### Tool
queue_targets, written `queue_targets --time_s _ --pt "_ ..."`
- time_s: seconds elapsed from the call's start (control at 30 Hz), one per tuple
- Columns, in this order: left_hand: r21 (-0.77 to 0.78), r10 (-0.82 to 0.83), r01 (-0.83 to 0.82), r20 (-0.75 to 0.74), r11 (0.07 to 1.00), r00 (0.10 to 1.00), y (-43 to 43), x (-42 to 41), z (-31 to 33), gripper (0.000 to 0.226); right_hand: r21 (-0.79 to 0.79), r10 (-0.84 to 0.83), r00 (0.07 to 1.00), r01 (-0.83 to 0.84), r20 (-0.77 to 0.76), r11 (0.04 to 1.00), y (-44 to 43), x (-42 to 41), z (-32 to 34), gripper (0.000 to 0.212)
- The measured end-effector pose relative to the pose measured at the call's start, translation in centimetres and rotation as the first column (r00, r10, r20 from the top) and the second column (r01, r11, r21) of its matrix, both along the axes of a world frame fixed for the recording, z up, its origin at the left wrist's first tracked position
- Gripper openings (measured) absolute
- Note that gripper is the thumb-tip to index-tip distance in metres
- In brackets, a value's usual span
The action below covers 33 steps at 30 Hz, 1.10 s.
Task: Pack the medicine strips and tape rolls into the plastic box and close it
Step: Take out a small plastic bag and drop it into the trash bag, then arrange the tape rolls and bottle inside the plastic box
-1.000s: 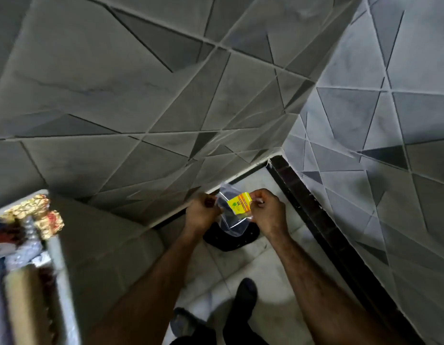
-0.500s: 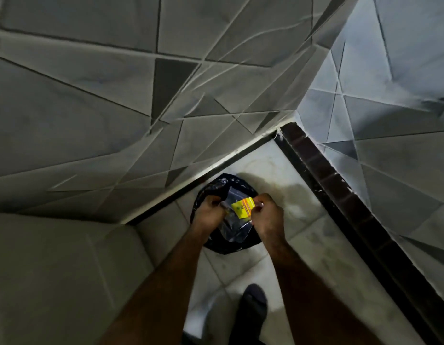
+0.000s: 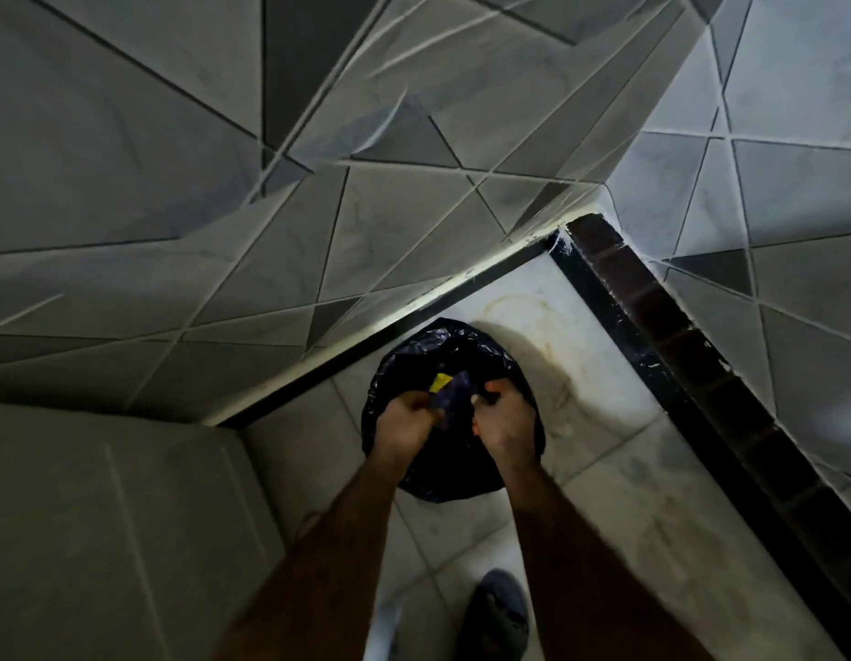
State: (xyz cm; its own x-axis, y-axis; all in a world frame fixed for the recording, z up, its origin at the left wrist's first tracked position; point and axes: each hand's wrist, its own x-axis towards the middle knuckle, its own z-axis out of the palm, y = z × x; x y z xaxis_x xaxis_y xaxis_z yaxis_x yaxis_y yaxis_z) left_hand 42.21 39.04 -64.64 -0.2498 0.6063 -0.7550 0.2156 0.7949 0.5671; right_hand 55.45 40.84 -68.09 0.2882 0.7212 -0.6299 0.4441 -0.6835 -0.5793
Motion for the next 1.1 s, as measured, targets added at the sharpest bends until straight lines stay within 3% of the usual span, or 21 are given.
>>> queue_targets --time_s 0.17,0.23,0.53,0.77,1.1 --pt "0.015 -0.065 0.064 0.011 0.998 0.998 -1.2 0.5 3.5 0.032 -0.022 -0.035 0.997 0.034 -0.068 0.999 -2.8 1.5 -1.6 0.022" --pt "0.029 -0.062 0.062 0.016 0.998 0.998 -1.7 0.6 6.0 0.033 -0.016 -0.019 0.995 0.017 -0.093 1.000 -3.5 1.5 1.3 0.027" --pt "0.231 -0.045 0.047 -0.014 0.972 0.999 -3.6 1.4 24.4 0.032 0.146 0.075 0.995 -0.065 -0.068 0.987 -5.5 -0.6 27.1 0.024" --pt "0.433 0.127 -0.135 0.047 0.891 0.991 -6.6 -1.5 39.9 0.030 0.362 0.109 0.988 -0.064 -0.106 0.930 -7.5 -2.7 43.1 0.021" --pt "0.606 0.289 -0.312 0.138 0.732 0.947 -11.6 -5.9 55.1 0.036 0.556 0.238 0.926 -0.038 -0.293 0.830 -10.7 -7.8 57.9 0.018"
